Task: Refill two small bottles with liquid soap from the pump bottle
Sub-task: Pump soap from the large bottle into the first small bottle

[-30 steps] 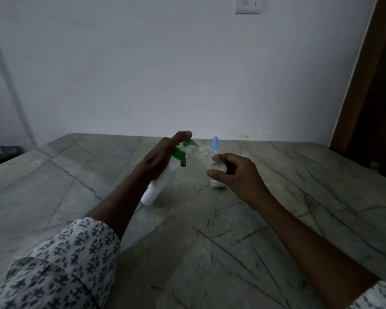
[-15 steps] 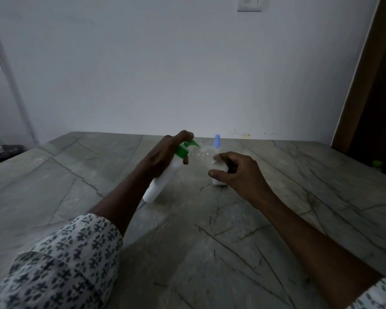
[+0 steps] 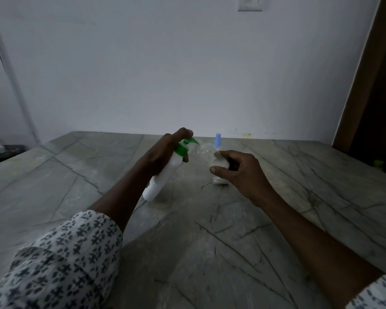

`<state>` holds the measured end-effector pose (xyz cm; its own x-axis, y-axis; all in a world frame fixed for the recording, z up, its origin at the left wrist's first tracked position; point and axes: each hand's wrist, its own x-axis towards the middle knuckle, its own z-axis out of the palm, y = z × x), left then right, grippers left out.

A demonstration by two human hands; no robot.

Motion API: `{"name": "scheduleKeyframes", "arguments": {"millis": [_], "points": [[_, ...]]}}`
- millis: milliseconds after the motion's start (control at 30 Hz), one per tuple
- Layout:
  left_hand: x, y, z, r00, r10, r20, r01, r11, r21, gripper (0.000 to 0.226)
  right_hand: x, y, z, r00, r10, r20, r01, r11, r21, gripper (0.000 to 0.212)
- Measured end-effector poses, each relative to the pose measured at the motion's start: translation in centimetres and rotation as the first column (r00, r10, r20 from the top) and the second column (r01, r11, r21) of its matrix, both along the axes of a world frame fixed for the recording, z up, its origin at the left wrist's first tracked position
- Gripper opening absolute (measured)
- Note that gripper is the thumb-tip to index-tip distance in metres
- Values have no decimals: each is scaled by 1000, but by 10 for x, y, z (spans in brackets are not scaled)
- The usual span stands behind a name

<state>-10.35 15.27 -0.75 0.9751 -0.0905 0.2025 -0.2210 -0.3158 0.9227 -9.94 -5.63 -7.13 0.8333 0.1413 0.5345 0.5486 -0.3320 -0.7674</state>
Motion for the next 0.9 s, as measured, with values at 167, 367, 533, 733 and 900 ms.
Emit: {"name": "scheduleKeyframes", "arguments": {"millis": [167, 367, 533, 733, 900], "points": [[4, 0, -1, 1000, -20, 23, 21, 1000, -23, 50, 3, -3, 0, 992, 78, -97, -63, 986, 154, 52], [4, 2, -2, 999, -40, 28, 41, 999, -34, 49, 1, -4, -1, 986, 128, -103, -108, 978, 180, 42], [3, 1, -3, 999, -26, 28, 27, 999, -35, 47, 1, -3, -1, 961, 227, -158, -175, 942, 288, 42], [0, 1, -1, 1000, -14, 28, 15, 999, -46, 39, -2, 2, -1, 955, 244, -170, -179, 927, 330, 48], [0, 0, -1, 999, -25, 36, 26, 999, -21, 55, -1, 2, -2, 958, 229, -170, -160, 925, 345, 42]]}}
